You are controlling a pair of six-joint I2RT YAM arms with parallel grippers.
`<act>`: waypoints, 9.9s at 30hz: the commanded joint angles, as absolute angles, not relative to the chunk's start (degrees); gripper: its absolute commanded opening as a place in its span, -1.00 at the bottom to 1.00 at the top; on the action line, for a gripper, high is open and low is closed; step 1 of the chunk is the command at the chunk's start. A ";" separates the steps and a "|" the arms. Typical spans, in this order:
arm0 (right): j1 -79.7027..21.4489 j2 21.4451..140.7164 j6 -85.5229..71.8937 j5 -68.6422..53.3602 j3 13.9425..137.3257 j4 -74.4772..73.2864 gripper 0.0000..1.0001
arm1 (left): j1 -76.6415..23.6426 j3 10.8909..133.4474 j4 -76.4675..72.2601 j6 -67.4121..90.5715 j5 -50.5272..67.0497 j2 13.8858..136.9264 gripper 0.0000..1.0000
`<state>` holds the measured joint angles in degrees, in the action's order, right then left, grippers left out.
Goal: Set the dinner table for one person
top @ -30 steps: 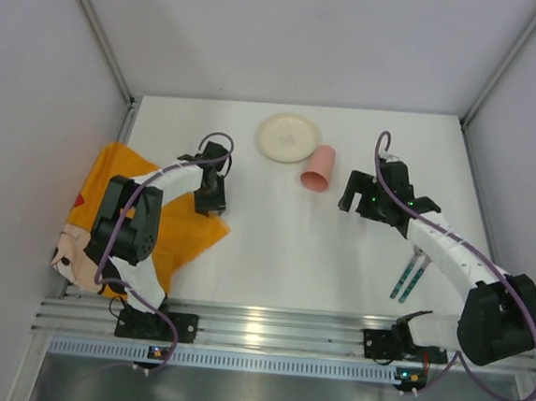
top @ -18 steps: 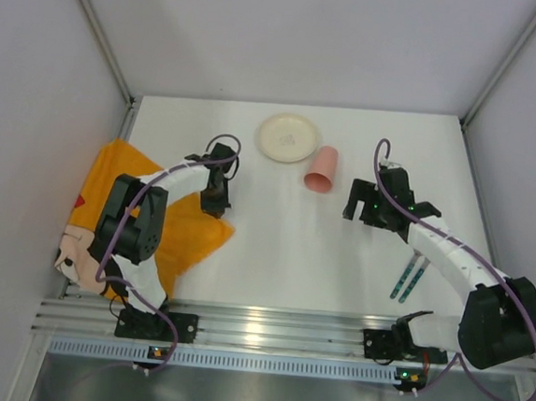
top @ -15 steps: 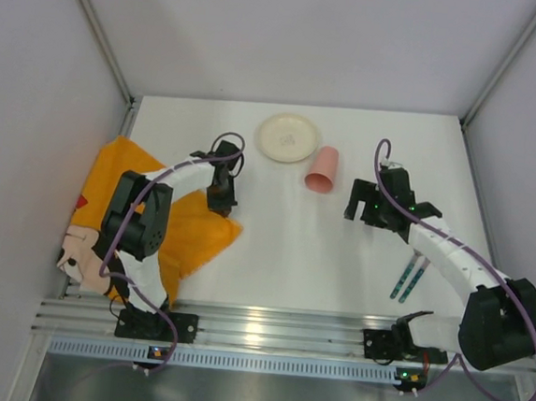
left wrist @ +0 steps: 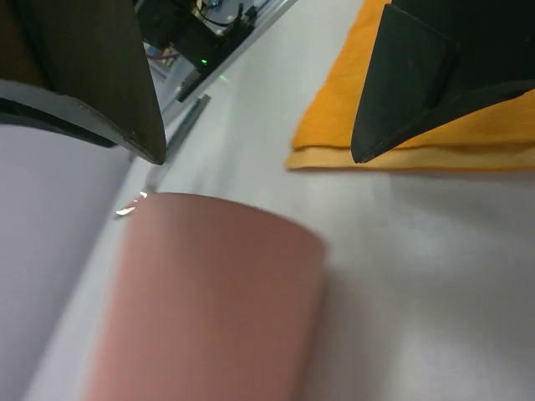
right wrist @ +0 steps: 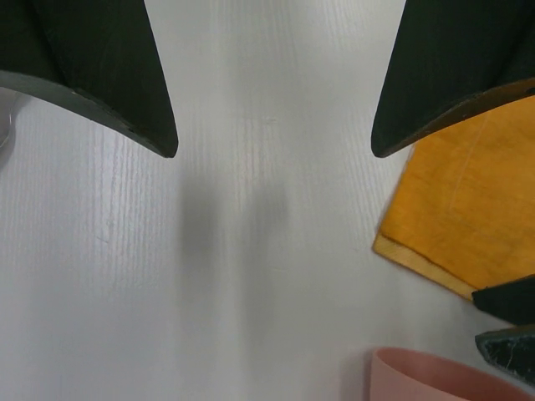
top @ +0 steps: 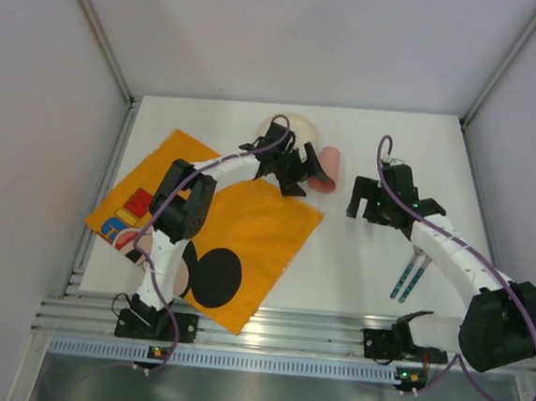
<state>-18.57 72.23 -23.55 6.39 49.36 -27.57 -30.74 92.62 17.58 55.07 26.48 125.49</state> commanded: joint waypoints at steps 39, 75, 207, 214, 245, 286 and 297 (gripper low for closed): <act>-25.75 106.00 -39.29 -22.50 60.47 -13.71 -0.70 | -8.53 67.07 37.43 32.89 -3.21 81.30 0.97; -5.63 125.14 -18.46 -6.77 103.17 -45.26 -1.00 | -10.63 46.24 39.81 35.85 3.34 90.27 0.89; -19.25 121.65 -16.44 5.89 133.86 -78.05 0.29 | -18.98 89.44 48.51 30.77 7.12 105.27 0.90; -19.77 112.09 -16.17 6.41 131.76 -77.52 0.29 | -18.63 104.65 49.05 31.11 3.70 114.68 0.86; -12.57 71.63 -16.26 14.24 83.50 -68.12 0.46 | -14.77 117.69 17.49 47.99 15.29 142.82 -0.69; 9.93 86.66 -26.19 5.45 49.22 -44.74 0.01 | -24.87 47.72 18.28 33.66 20.13 81.29 -1.00; 10.20 90.96 -27.86 6.24 47.28 -42.28 -0.55 | -25.31 49.13 21.27 32.96 14.68 84.64 -0.91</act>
<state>9.30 88.16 -27.18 3.77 47.79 -45.78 -25.08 47.05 22.28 33.04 16.19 84.05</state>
